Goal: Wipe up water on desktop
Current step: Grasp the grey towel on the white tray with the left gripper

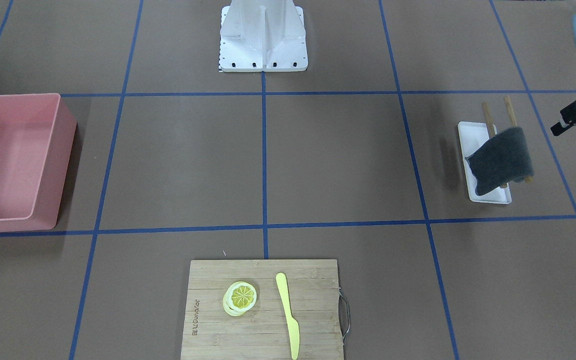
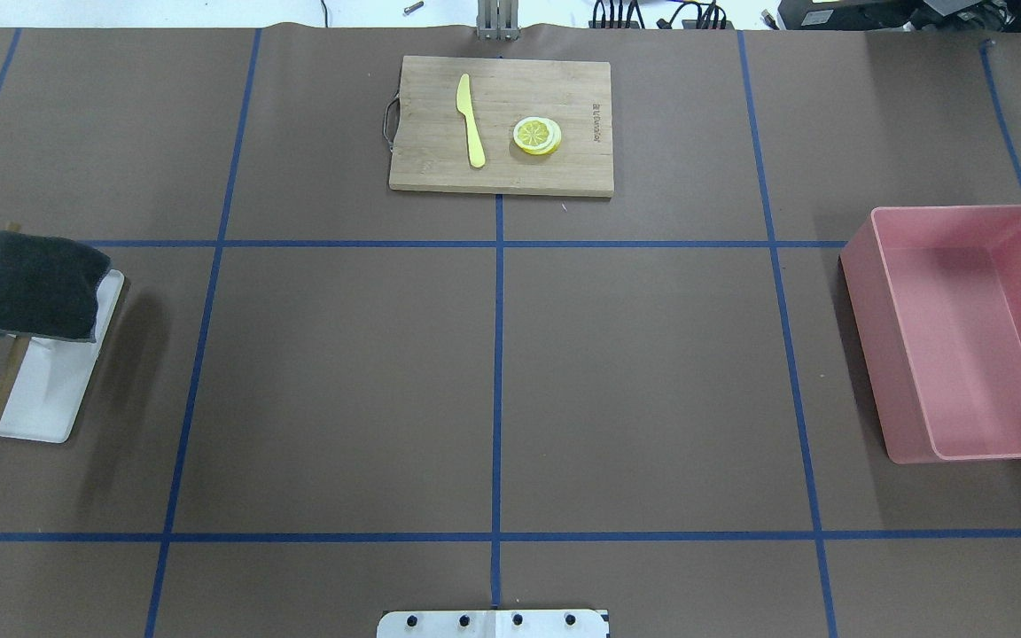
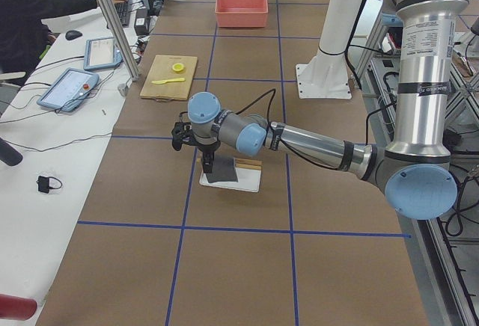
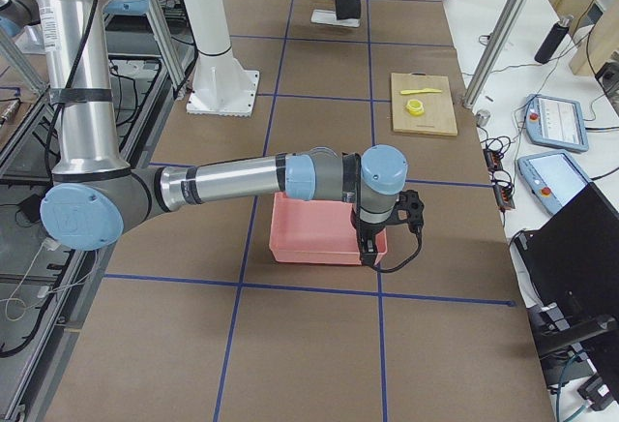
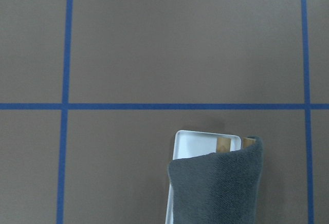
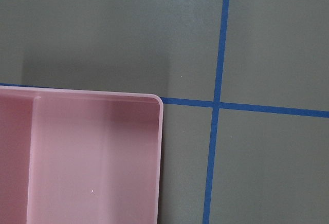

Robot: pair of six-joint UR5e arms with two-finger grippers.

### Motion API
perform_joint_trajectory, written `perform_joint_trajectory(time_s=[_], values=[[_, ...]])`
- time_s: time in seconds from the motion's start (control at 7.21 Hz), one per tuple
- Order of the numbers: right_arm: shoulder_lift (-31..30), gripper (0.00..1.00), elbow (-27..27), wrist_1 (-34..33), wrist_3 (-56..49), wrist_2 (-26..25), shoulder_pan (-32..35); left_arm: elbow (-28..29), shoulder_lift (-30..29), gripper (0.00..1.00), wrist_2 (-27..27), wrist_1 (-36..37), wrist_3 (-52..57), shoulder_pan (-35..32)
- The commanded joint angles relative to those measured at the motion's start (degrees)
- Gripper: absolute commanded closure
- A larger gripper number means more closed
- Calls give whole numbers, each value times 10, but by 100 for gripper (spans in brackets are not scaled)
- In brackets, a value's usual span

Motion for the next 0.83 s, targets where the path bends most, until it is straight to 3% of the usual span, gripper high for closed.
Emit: perform_joint_trajectory(time_s=[0.0,0.14,0.69], values=[[0,0,0,0,2,1,0,57,6,2,-12,-101,-44,26],[0,0,0,0,2,2,0,82,5,2,-10,-133,-44,30],[4,0,-1,0,3,2,0,86,-2,2,-12,-137,-43,62]])
